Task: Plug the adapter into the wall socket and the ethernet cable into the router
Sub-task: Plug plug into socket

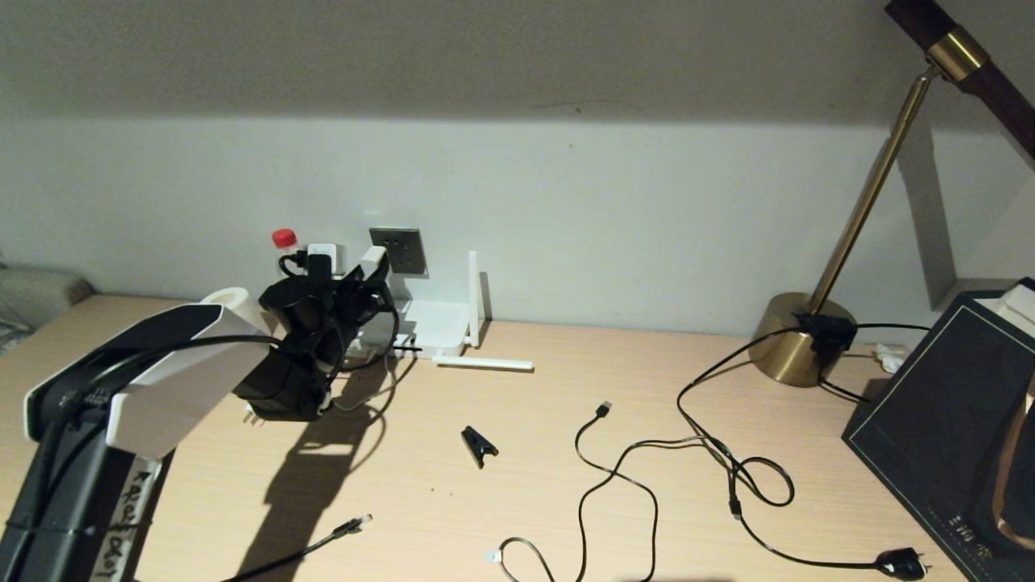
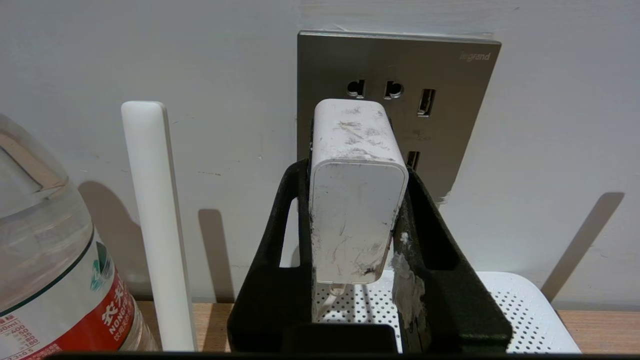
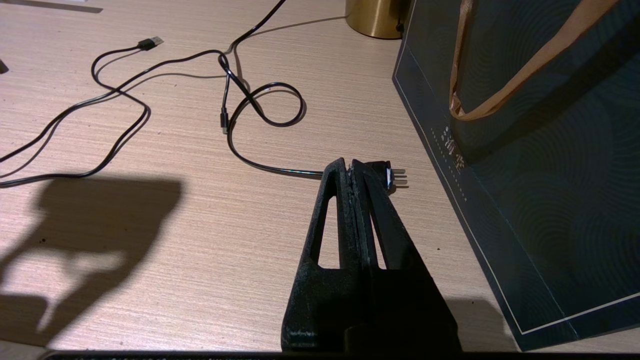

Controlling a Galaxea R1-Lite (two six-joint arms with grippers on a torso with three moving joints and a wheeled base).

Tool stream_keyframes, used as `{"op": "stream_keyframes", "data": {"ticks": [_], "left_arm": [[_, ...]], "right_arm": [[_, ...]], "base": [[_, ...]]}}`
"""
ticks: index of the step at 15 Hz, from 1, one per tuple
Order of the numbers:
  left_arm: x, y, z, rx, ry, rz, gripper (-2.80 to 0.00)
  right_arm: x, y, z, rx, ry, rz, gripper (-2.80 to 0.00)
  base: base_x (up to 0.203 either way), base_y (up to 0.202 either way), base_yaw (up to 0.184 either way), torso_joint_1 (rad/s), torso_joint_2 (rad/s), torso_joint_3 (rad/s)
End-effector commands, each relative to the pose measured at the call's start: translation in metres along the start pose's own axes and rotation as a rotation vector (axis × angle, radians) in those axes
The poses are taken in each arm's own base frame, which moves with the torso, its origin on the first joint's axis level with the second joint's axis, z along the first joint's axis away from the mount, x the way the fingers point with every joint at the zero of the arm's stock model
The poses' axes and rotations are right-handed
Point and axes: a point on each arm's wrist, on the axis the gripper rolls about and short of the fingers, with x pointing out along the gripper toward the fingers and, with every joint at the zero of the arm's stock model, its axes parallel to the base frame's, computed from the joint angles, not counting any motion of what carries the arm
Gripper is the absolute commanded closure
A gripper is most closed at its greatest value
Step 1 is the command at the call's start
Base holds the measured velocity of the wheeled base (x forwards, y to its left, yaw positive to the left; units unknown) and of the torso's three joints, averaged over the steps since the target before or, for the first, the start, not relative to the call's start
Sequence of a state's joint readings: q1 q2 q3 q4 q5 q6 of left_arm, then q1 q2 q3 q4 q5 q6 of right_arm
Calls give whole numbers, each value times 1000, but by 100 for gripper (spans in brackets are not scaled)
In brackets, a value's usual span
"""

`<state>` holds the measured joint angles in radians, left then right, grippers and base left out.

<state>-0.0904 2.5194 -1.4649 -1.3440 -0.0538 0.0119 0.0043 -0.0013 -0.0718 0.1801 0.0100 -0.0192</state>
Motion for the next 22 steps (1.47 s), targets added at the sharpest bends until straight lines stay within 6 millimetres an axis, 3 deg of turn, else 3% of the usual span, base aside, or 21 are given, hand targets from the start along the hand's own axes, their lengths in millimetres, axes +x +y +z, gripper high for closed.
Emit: {"op": "stream_keyframes", "data": {"ticks": [1,22], "left_arm": [[0,0,2,1,-10,0,0],[12,-14,11,-29,-19,6,0]], "right_arm": [[0,0,0,-1,2,1,0],[0,0,0,-1,2,1,0]], "base": [[0,0,0,0,0,0],[0,0,0,0,0,0]]}}
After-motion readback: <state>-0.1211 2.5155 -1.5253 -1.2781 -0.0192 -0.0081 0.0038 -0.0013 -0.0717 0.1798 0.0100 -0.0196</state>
